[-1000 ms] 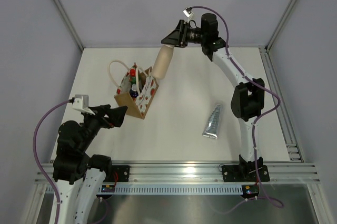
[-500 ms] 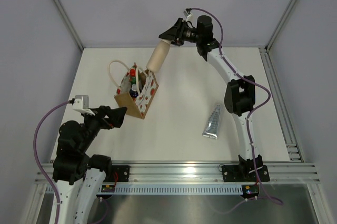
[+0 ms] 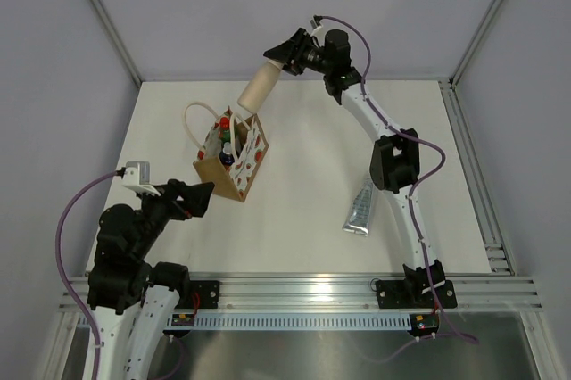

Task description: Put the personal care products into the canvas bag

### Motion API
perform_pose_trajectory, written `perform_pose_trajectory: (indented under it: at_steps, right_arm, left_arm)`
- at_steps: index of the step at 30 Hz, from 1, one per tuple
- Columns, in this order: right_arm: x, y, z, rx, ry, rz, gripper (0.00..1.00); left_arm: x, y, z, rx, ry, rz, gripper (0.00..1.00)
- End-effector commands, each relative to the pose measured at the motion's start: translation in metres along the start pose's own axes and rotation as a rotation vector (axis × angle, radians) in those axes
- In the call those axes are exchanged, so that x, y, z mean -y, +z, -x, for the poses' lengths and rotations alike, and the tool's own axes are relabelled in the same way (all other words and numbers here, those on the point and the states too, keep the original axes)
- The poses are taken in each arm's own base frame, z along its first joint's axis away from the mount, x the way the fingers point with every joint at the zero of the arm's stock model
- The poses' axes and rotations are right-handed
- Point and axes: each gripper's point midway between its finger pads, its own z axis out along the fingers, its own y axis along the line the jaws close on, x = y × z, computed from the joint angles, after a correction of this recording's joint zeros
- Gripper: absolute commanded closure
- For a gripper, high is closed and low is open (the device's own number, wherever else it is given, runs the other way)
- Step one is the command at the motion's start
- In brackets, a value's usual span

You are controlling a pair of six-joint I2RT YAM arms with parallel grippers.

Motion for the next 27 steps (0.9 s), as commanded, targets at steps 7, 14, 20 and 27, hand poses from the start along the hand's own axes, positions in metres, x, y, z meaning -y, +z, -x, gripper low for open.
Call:
perform_pose_trajectory:
  at_steps: [7, 14, 20, 27]
  right_arm:
    - [-0.101, 0.017, -0.006, 0.051, 0.028, 0.203, 1.00]
    - [-0.100, 0.017, -0.006, 0.056, 0.039, 0.191, 1.00]
    - [-0.092, 0.022, 0.002, 0.105, 0.028, 0.169, 1.00]
    - [-0.090, 0.027, 0.001, 0.118, 0.039, 0.172, 1.00]
  left_arm:
    - [0.004, -0.006, 0.008, 0.028, -0.004, -0.003, 0.01]
    - [0.005, -0.007, 0.007, 0.036, -0.004, -0.012, 0.01]
    - [0.007, -0.007, 0.007, 0.029, -0.011, -0.018, 0.01]
    - [0.007, -0.008, 0.007, 0.032, -0.025, -0.021, 0.01]
